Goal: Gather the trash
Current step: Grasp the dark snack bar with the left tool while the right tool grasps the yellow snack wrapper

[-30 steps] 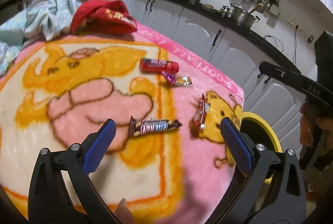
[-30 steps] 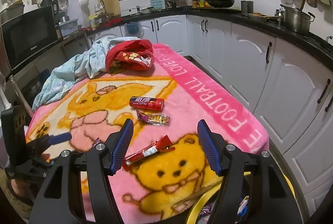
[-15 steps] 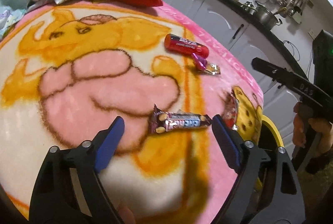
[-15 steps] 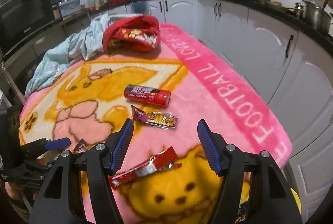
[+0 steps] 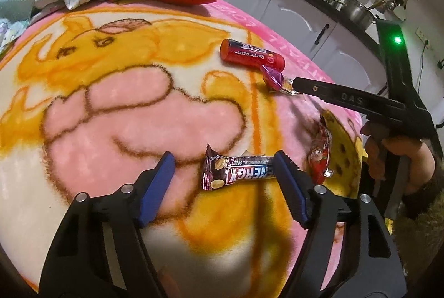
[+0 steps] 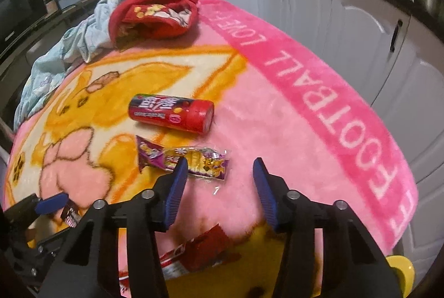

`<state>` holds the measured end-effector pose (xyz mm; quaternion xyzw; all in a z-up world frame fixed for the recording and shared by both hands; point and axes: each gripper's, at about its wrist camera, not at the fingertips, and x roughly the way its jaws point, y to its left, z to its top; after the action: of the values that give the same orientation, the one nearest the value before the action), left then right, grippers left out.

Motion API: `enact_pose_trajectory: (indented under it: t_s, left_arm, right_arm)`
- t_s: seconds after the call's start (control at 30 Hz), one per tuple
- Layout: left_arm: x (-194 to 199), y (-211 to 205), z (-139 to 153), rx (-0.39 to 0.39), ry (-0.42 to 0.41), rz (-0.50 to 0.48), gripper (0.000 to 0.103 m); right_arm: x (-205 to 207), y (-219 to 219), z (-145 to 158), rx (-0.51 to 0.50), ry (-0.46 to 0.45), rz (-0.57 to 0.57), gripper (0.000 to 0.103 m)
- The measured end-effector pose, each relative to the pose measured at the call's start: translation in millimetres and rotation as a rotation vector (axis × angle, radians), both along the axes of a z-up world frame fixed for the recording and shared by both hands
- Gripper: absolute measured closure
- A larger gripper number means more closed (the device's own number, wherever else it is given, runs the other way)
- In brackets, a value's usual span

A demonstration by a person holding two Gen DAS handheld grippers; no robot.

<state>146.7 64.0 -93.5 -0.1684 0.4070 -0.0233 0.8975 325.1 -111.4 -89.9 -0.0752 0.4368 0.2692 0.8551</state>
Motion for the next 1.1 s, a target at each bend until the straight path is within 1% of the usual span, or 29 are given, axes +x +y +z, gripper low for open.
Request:
enact_pose_trajectory:
  t_s: [0.1, 0.17, 0.23, 0.27, 0.33, 0.37, 0.4, 0.47, 0.5, 0.57, 0.73, 0.8, 1.1]
  left_arm:
    - [0.4, -0.4, -0.1, 0.005, 0.002, 0.001, 0.044]
    - [0.3, -1.1, 0.0, 0.012, 0.004, 0.002, 0.045]
    - [0.7, -1.9, 0.0, 0.018, 0.005, 0.002, 0.048]
    - [0.3, -2.6, 0.0, 0.021, 0.005, 0.001, 0.05]
    - [0.1, -3.1, -0.1, 0.026, 0.005, -0.001, 0.054]
    - [-0.7, -3.6, 0.1, 0.026, 0.004, -0.005, 0.059]
    - [-1.0, -4.3, 0.1, 0.026, 0.004, -0.01, 0.064]
    - [-2.8, -6.3, 0.4, 0.027, 0.003, -0.017, 0.069]
    - [-3.2, -6.8, 0.3, 0.024, 0.002, -0.022, 0.074]
    - [-3.8, -8.8, 0.2, 0.024, 0.002, -0.029, 0.078]
    - [-4.5, -9.8, 0.1, 0.031, 0.004, -0.03, 0.086]
    - [-4.5, -9.6, -0.4, 0.035, 0.006, -0.03, 0.094]
    - [-7.0, -7.8, -0.2, 0.027, -0.005, -0.039, 0.098]
  right_arm:
    - [5.3, -0.7, -6.0, 0.013, 0.024, -0.009, 0.065]
    - [8.5, -1.2, -8.5, 0.026, 0.039, -0.012, 0.073]
    - [10.2, -3.0, -10.0, 0.04, 0.047, -0.018, 0.077]
    - [10.8, -3.6, -10.3, 0.045, 0.05, -0.018, 0.081]
    - [10.6, -4.2, -11.4, 0.052, 0.056, -0.016, 0.085]
    - [10.5, -4.3, -11.4, 0.054, 0.057, -0.016, 0.087]
    - [10.4, -4.3, -11.5, 0.056, 0.058, -0.014, 0.088]
    - [9.2, -3.9, -11.4, 0.052, 0.053, -0.011, 0.09]
    - [8.5, -3.6, -11.7, 0.051, 0.053, -0.008, 0.091]
    - [6.1, -3.7, -11.4, 0.046, 0.043, -0.004, 0.093]
    - [1.5, -3.8, -10.3, 0.042, 0.034, 0.001, 0.096]
    - [-2.3, -2.9, -8.6, 0.036, 0.019, 0.007, 0.097]
    - [-15.7, -2.5, 4.4, 0.046, -0.033, 0.02, 0.098]
